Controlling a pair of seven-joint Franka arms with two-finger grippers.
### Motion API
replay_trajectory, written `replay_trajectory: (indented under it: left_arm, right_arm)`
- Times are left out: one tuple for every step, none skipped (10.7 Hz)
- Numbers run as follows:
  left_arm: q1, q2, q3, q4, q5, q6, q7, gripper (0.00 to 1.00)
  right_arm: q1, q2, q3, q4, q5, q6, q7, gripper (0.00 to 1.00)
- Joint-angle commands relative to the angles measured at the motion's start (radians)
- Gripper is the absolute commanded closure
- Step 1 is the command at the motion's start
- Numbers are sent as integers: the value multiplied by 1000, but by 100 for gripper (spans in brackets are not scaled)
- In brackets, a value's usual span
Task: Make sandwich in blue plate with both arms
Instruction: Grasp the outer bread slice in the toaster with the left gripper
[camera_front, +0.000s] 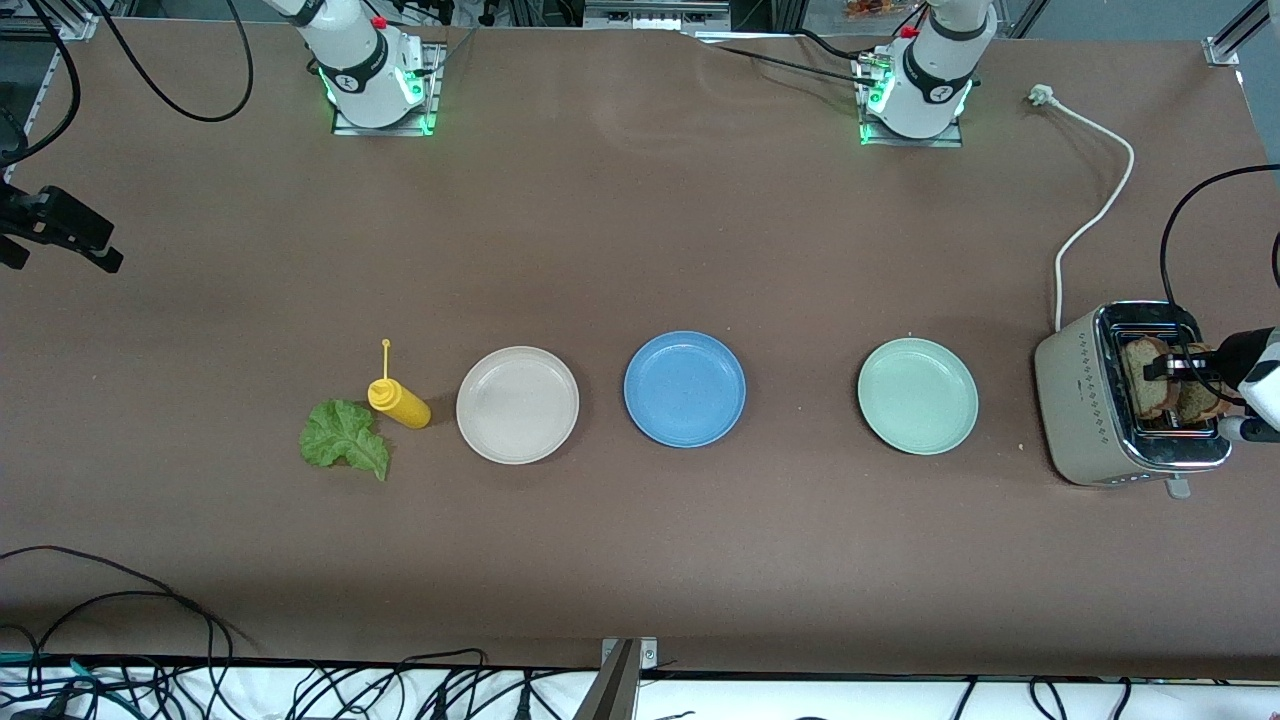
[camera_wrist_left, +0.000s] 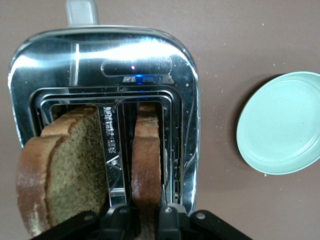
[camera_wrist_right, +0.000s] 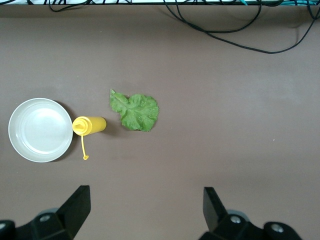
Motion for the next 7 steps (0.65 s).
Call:
replay_trajectory:
  left_arm:
    - [6,-38,-6,36,16,-91,-15,100]
    - [5,-53,-13,39,19,-115,-15,100]
    - [-4,-83,-20,40,22,-135,-23,100]
    - [-24,-113,-23,46,31,-163,-23,100]
    - [-61,-136,-25,64,69,-187,-23,100]
    - [-104,-166,-25,67,106,-204,-24,100]
    - [-157,-198,-26,67,149,-226,-26,100]
  right_arm:
    - [-3,1,0,16,17,-19,-19,0]
    - [-3,1,0,16,17,-19,-19,0]
    - [-3,1,-2,16,17,-17,-19,0]
    - [-3,1,-2,16,17,-19,-18,0]
    - [-3,1,-2,16,17,-17,-18,0]
    - [-3,1,-2,16,17,-19,-19,0]
    - [-1,1,0,16,17,-19,-19,0]
